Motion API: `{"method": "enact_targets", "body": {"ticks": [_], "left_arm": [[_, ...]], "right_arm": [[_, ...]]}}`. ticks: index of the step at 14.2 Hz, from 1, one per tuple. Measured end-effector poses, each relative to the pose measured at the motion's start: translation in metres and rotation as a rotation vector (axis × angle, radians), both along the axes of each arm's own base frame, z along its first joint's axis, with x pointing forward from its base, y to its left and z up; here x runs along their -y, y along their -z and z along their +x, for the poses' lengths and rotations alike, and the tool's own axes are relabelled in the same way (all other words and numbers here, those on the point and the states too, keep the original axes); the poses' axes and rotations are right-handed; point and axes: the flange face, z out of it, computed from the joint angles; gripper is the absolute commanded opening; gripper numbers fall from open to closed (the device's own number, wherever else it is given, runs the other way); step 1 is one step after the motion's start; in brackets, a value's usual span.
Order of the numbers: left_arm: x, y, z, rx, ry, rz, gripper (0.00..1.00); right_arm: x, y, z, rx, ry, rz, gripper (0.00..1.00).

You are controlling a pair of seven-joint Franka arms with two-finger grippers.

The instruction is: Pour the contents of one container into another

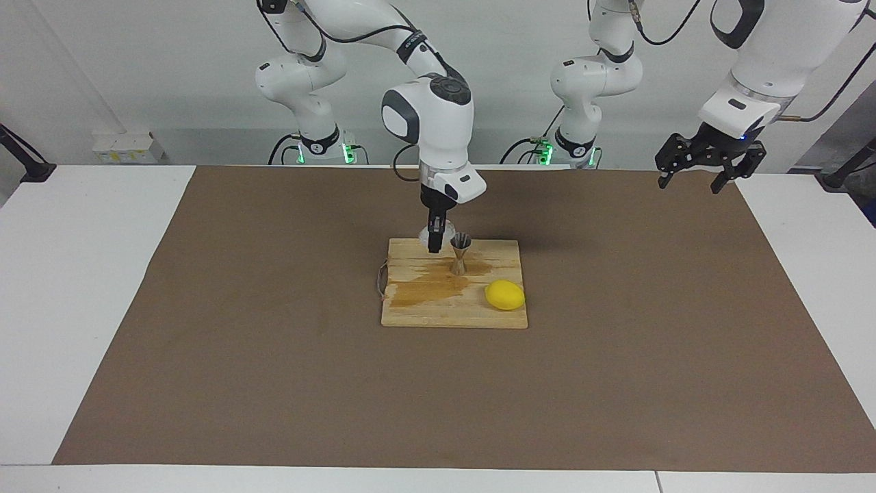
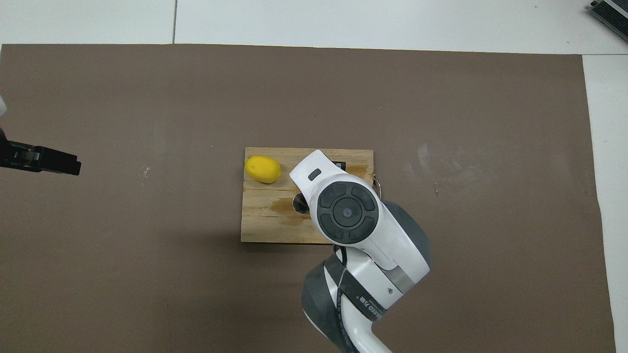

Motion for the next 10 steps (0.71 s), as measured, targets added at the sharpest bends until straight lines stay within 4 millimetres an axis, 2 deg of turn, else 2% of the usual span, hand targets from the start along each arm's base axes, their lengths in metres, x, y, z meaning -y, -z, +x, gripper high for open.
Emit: {"method": "enact_targets", "body": {"ticks": [5,10], "left_arm": [[0.000,0.003,0.000,-0.006,0.000,0.000,1.00],[0.001,0.004,0.000,-0.008,0.001,0.001,1.00]], "right_arm": [[-0.007,-0.002,0.006,0.011,0.001,-0.039,0.38],[-0.025,0.003,-0.003,0.034,-0.027,-0.108,0.38]]}}
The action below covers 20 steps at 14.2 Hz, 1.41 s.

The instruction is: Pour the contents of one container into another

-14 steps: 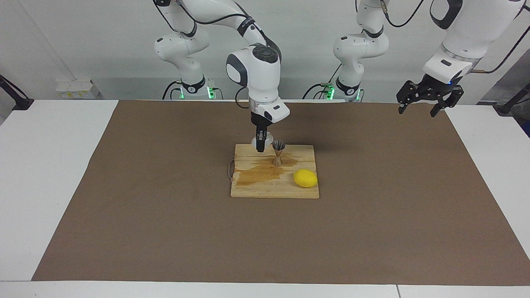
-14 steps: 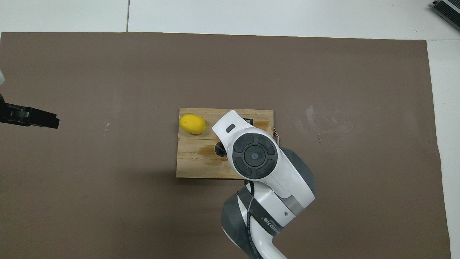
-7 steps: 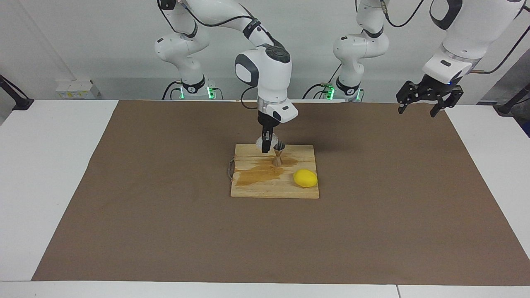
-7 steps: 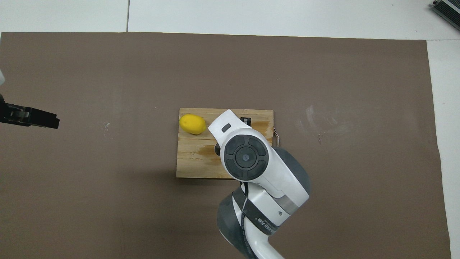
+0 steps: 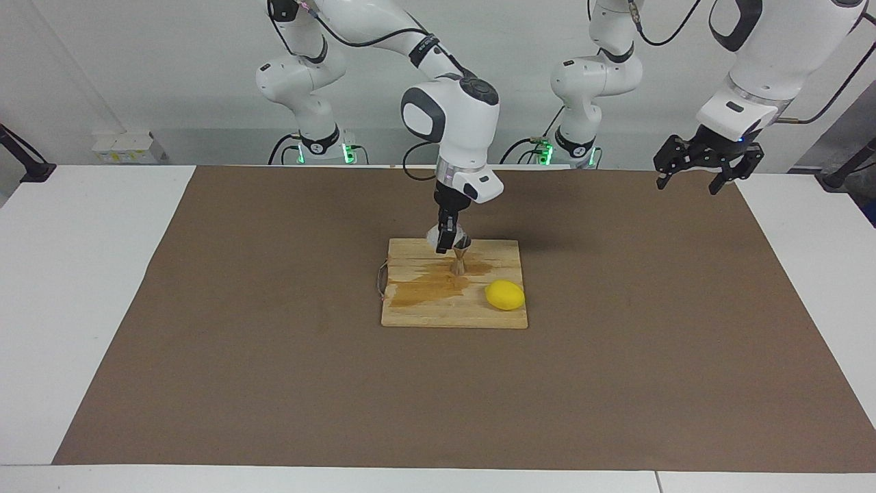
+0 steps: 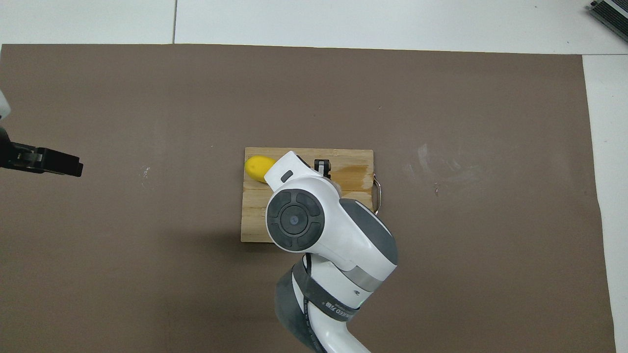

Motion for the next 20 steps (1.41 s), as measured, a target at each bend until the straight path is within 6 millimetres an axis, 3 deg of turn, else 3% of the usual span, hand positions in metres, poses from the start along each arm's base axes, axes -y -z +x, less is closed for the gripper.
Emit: {"method": "enact_targets", "body": {"ticks": [20], "left_arm": [[0.001,0.001,0.000,-0.003,-0.002,-0.003,1.00]], "right_arm": [[-0.012,0.001,-0.012,0.069,-0.095,-0.147,0.39]]}}
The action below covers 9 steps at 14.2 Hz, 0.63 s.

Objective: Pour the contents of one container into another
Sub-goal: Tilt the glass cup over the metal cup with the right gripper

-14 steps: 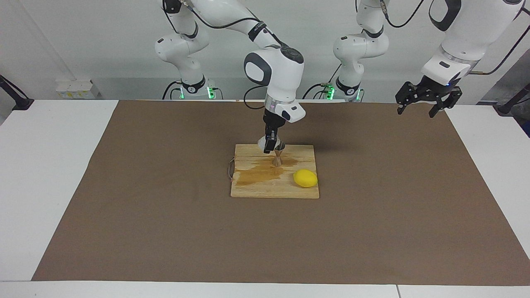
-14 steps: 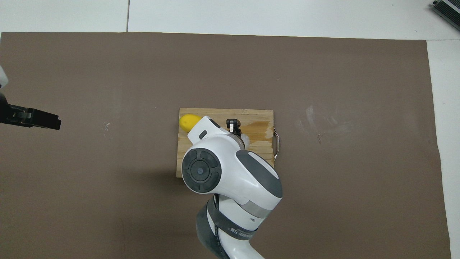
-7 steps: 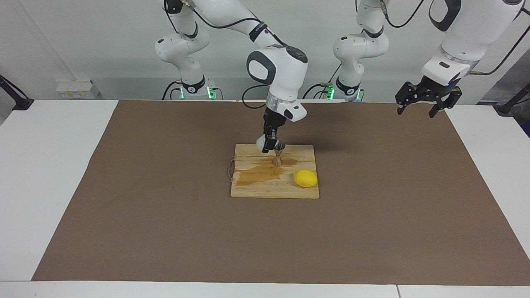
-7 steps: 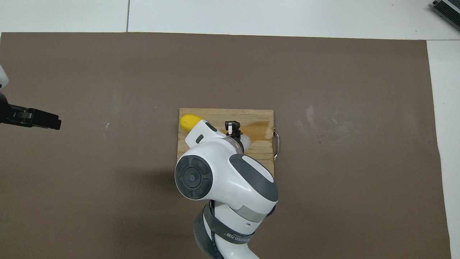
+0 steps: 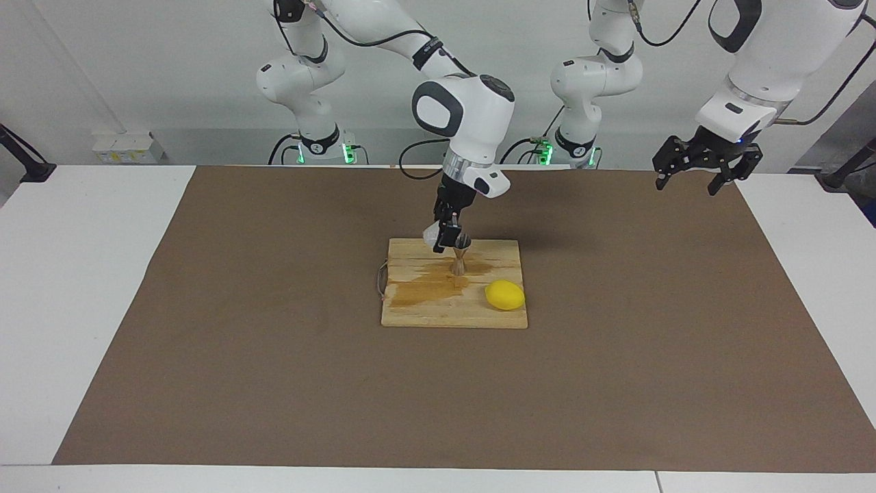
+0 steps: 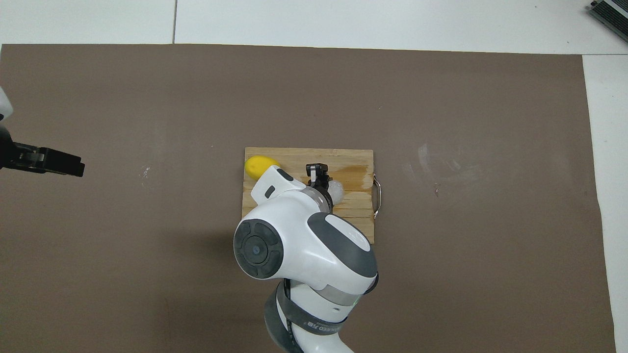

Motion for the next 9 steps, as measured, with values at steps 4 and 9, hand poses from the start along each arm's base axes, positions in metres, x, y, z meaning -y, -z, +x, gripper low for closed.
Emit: {"method": "enact_targets", "body": {"ticks": [4,9], "left_arm": [[0.0001,0.0004,0.0002,-0.001,0.000,0.000,1.00],[0.0001,0.0007,0.0004,-0.001,0.000,0.000,1.00]], "right_arm": [[-0.0089,0.0000,-0.0089,0.010,-0.027,-0.027,0.39],[-0.0081,-0.0004,-0.0082,0.017,-0.031,-0.037,0.41]]}}
